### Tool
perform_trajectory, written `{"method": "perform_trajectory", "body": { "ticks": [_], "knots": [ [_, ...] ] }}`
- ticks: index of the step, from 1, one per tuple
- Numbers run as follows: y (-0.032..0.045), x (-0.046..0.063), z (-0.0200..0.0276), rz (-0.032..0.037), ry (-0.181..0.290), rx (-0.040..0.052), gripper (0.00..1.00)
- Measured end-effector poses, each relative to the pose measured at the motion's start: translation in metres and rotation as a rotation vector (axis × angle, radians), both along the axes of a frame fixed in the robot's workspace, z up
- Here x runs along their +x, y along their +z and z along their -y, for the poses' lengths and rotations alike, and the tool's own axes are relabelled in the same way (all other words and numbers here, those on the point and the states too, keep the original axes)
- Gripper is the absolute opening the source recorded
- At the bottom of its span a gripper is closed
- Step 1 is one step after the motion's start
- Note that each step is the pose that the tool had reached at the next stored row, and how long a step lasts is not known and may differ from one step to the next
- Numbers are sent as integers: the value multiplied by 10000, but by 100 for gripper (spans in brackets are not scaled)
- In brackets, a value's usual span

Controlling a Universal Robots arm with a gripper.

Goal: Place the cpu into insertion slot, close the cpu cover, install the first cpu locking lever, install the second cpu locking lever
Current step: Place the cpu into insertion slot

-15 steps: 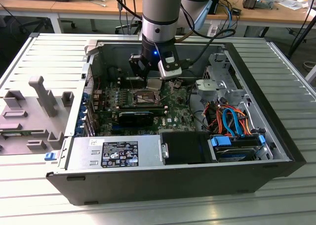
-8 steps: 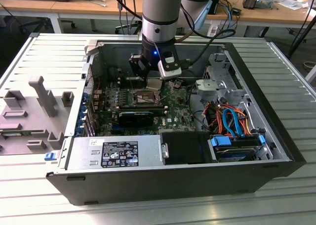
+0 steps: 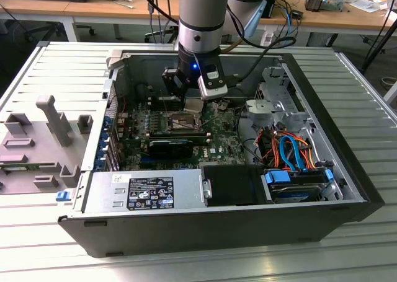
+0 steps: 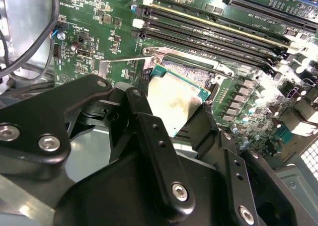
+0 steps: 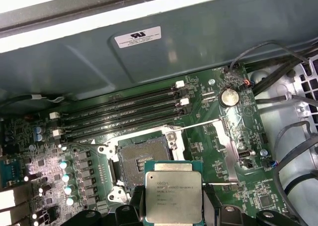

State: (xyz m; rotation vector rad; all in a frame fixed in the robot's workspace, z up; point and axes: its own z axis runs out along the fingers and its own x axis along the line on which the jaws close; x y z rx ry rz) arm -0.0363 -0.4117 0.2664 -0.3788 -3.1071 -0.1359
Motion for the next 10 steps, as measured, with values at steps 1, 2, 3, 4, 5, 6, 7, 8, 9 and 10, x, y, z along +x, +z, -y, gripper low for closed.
{"method": "perform_trajectory", "body": {
  "ticks": [1,2,3,4,5,6,7,8,9,10],
  "knots": [
    [0,0,0,0,-21,-1,55],
    [0,0,0,0,-39,0,55],
    [0,0,0,0,-55,-1,55],
    [0,0,0,0,-83,-1,55],
    [0,0,0,0,-105,-2,55],
    [0,0,0,-1,-121,-2,55],
    [0,0,1,0,-141,-2,55],
    [-1,0,0,0,-159,-2,55],
    [-1,0,0,0,-179,-2,55],
    [-1,0,0,-1,-193,-2,55]
  ]
}}
